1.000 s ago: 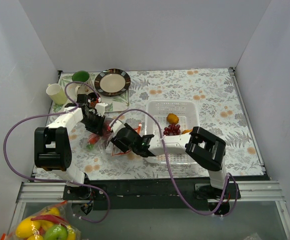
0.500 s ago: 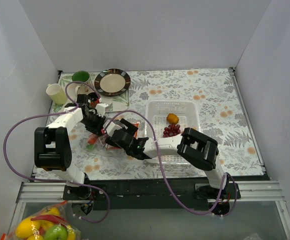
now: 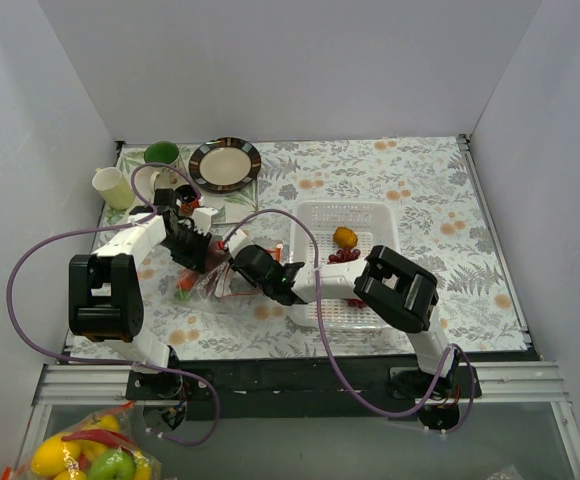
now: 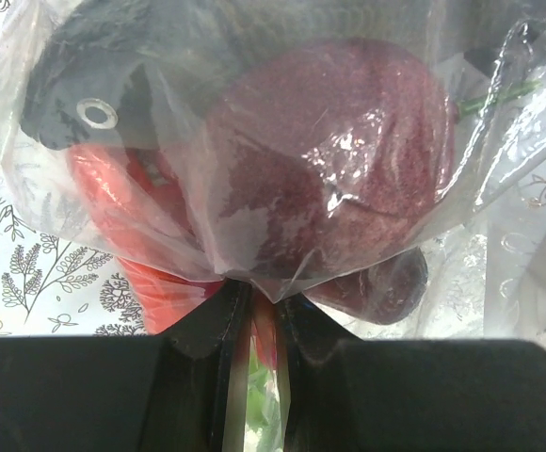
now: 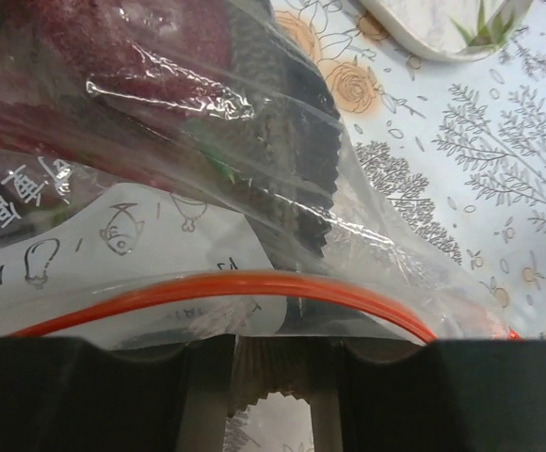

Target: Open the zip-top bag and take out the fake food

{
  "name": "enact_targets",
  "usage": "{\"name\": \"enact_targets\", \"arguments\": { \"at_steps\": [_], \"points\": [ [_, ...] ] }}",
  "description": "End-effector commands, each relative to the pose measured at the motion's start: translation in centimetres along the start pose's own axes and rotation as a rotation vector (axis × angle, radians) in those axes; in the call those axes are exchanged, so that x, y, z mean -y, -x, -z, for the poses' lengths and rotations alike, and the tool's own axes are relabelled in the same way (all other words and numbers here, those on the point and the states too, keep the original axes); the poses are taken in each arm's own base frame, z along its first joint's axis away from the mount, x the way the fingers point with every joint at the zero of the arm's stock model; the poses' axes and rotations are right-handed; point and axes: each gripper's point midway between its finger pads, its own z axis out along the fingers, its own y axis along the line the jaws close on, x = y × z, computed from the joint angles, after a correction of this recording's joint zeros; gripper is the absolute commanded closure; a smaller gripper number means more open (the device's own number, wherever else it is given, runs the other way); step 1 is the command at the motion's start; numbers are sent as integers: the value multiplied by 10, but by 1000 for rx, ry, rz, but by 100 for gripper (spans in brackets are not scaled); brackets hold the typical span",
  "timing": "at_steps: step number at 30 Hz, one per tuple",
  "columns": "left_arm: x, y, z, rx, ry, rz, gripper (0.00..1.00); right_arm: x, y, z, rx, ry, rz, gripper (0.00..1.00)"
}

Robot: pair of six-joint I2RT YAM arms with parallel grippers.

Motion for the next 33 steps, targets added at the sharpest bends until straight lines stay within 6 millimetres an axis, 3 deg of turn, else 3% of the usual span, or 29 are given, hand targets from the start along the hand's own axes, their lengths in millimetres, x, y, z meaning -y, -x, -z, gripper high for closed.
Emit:
{"name": "enact_targets", "arguments": {
  "at_steps": [1, 4, 5, 6, 8, 9, 11, 12, 13, 14, 15, 16, 21, 25, 29, 31, 32, 33],
  "points": [
    [3, -6, 2, -37, -16, -7, 100, -5, -3, 3, -9, 34, -64, 63],
    [3, -3, 4, -30, -13, -3, 100, -7, -6, 7, -20, 52, -86, 76],
    [3, -1, 5, -26, -12, -3, 100, -10, -7, 9, -24, 65, -94, 93],
    [3, 1, 6, -20, -12, -3, 100, -11, -3, 15, -23, 72, -127, 99],
    [1, 4, 6, -10, -6, 1, 100, -18, -1, 26, -31, 121, -158, 99],
    [1, 8, 6, -3, -6, 9, 100, -18, 14, 38, 0, 146, -180, 99],
    [1, 12, 6, 6, -13, 19, 100, -25, 13, 56, -9, 187, -214, 99],
    [0, 17, 7, 14, -13, 24, 100, -20, 31, 74, 31, 203, -249, 99],
    [1, 18, 6, 16, -20, 27, 100, -20, 35, 85, 37, 223, -303, 99],
    [0, 20, 6, 23, -17, 26, 100, -29, 25, 98, 19, 297, -313, 99],
    [-1, 22, 6, 27, -13, 28, 100, -27, 43, 119, 68, 348, -345, 99],
    [-2, 23, 7, 31, -11, 28, 100, -30, 45, 130, 70, 392, -359, 99],
    [-3, 26, 7, 40, -5, 29, 100, -55, 30, 193, -41, 668, -365, 99],
    [-3, 28, 9, 49, -3, 35, 100, -66, 13, 228, -107, 817, -346, 99],
    [-2, 28, 11, 50, 3, 37, 100, -62, 17, 245, -90, 864, -339, 99],
    [-3, 28, 14, 51, 12, 33, 100, -47, 30, 254, -46, 824, -342, 99],
    [-2, 26, 14, 49, 13, 33, 100, -32, 37, 249, -12, 739, -354, 99],
    [-3, 26, 14, 48, 16, 30, 100, -16, 51, 259, 54, 691, -362, 99]
  ]
}}
